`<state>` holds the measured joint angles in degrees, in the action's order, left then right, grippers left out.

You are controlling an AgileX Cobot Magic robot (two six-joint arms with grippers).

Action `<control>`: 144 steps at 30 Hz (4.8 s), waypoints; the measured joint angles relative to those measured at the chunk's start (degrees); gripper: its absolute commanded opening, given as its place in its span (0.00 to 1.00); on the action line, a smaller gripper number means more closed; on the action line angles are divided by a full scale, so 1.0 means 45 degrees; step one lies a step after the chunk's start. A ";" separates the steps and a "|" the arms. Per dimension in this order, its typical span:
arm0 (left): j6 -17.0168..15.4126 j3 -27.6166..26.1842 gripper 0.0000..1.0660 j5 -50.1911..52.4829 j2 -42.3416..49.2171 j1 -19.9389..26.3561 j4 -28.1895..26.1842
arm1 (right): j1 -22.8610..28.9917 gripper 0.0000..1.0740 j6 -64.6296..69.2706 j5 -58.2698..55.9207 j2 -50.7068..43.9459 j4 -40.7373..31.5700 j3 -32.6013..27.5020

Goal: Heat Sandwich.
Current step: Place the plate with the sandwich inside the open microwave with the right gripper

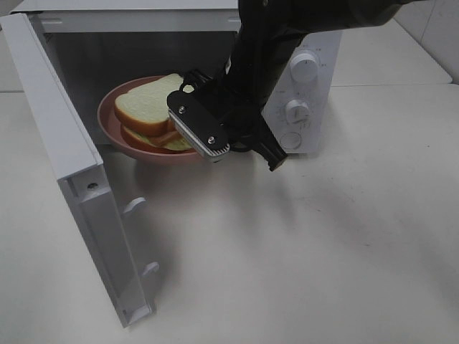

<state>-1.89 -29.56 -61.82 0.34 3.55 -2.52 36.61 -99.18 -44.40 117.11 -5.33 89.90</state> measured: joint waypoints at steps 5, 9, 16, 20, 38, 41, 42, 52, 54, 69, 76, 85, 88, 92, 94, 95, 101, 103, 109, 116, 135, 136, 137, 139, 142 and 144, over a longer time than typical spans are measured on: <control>0.0000 0.0000 0.94 0.0000 0.0000 0.0000 0.0000 | 0.0000 0.01 0.0573 -0.0306 0.0649 0.0420 0.0942; 0.0000 0.0000 0.94 0.0000 0.0000 0.0000 0.0000 | 0.0000 0.01 0.0713 -0.0484 0.1019 0.0547 0.1439; 0.0000 0.0000 0.94 0.0000 0.0000 0.0000 0.0000 | 0.0000 0.01 0.1171 -0.0789 0.1935 0.0586 0.2954; 0.0000 0.0000 0.94 0.0000 0.0000 0.0000 0.0000 | 0.0038 0.01 0.1630 -0.1031 0.2432 0.1070 0.3871; 0.0000 0.0000 0.94 0.0000 0.0000 0.0000 0.0000 | 0.0140 0.02 0.3756 -0.1884 0.4545 0.2266 0.7054; 0.0000 0.0000 0.94 0.0000 0.0000 0.0000 0.0000 | 0.0140 0.02 0.3998 -0.1961 0.4724 0.2305 0.7308; 0.0000 0.0000 0.94 0.0000 0.0000 0.0000 0.0000 | 0.0140 0.02 0.4202 -0.1986 0.4851 0.2317 0.7576; 0.0000 0.0000 0.94 0.0000 0.0000 0.0000 0.0000 | 0.0140 0.03 0.4953 -0.1986 0.5755 0.2355 0.8913; 0.0000 0.0000 0.94 0.0000 0.0000 0.0000 0.0000 | 0.0140 0.03 0.5157 -0.1986 0.5882 0.2368 0.9129; 0.0000 0.0000 0.94 0.0000 0.0000 0.0000 0.0000 | 0.0140 0.04 0.5475 -0.1426 0.6417 0.2445 0.9753; 0.0000 0.0000 0.94 0.0000 0.0000 0.0000 0.0000 | 0.0140 0.11 0.5819 -0.0955 0.6494 0.2457 0.9753; 0.0000 0.0000 0.94 0.0000 0.0000 0.0000 0.0000 | 0.0140 0.41 0.6162 -0.0802 0.6570 0.2470 0.9829; 0.0000 0.0000 0.94 0.0000 0.0000 0.0000 0.0000 | 0.0140 0.47 0.6443 -0.0802 0.6570 0.2470 0.9829; 0.0000 0.0000 0.94 0.0000 0.0000 0.0000 0.0000 | 0.0140 0.51 0.6570 -0.0764 0.6570 0.2470 0.9829; 0.0000 0.0000 0.94 0.0000 0.0000 0.0000 0.0000 | 0.0140 0.52 0.6595 -0.0764 0.6570 0.2470 0.9791; 0.0000 0.0000 0.94 0.0000 0.0000 0.0000 0.0000 | 0.0140 0.53 0.6837 -0.0764 0.6570 0.2470 0.9791; 0.0000 0.0000 0.94 0.0000 0.0000 0.0000 0.0000 | 0.0140 0.61 0.7245 -0.0688 0.6544 0.2445 0.9689; 0.0000 0.0000 0.94 0.0000 0.0000 0.0000 0.0000 | 0.0140 0.62 0.7283 -0.0611 0.6494 0.2432 0.9587; 0.0000 0.0000 0.94 0.0000 0.0000 0.0000 0.0000 | 0.0140 0.67 0.7538 0.0038 0.5984 0.2330 0.8543; 0.0000 0.0000 0.94 0.0000 0.0000 0.0000 0.0000 | 0.0140 0.69 0.7563 0.0598 0.5602 0.2330 0.8009; 0.0000 0.0000 0.94 0.0000 0.0000 0.0000 0.0000 | 0.0140 0.71 0.8187 0.1286 0.5004 0.2687 0.7054; 0.0000 0.0000 0.94 0.0000 0.0000 0.0000 0.0000 | 0.0140 0.71 0.8200 0.1350 0.4940 0.2699 0.6926; 0.0000 0.0000 0.94 0.0000 0.0000 0.0000 0.0000 | 0.0140 0.71 0.8212 0.1592 0.4724 0.2712 0.6544; 0.0000 0.0000 0.94 0.0000 0.0000 0.0000 0.0000 | 0.0140 0.71 0.8212 0.1821 0.4482 0.2725 0.6175; 0.0000 0.0000 0.94 0.0000 0.0000 0.0000 0.0000 | 0.0140 0.71 0.8225 0.1999 0.4202 0.2725 0.5666; 0.0000 0.0000 0.94 0.0000 0.0000 0.0000 0.0000 | 0.0140 0.71 0.8225 0.2063 0.4113 0.2725 0.5475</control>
<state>-1.89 -29.56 -61.82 0.34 3.55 -2.52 37.24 -62.17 -35.12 135.62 6.93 114.53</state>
